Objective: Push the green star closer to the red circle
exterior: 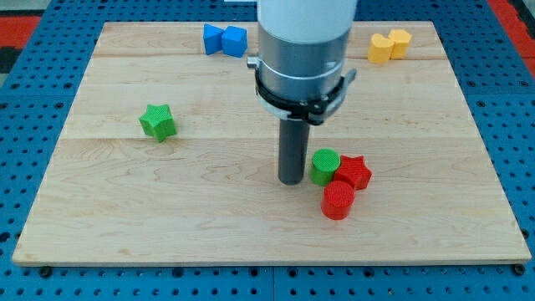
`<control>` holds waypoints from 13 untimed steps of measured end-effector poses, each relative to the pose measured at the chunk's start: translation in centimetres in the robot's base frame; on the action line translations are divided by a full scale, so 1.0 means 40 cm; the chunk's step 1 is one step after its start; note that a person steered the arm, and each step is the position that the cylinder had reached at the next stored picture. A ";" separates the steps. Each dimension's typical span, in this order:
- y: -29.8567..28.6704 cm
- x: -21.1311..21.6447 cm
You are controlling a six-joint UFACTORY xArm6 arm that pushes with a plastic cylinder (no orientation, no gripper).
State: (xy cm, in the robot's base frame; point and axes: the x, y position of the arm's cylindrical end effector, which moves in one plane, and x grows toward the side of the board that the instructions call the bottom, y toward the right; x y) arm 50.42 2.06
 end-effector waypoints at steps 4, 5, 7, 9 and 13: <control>-0.567 -0.314; -0.556 -0.248; -0.340 -0.068; -0.351 0.004; -0.134 -0.048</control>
State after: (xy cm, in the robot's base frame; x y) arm 48.49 -3.32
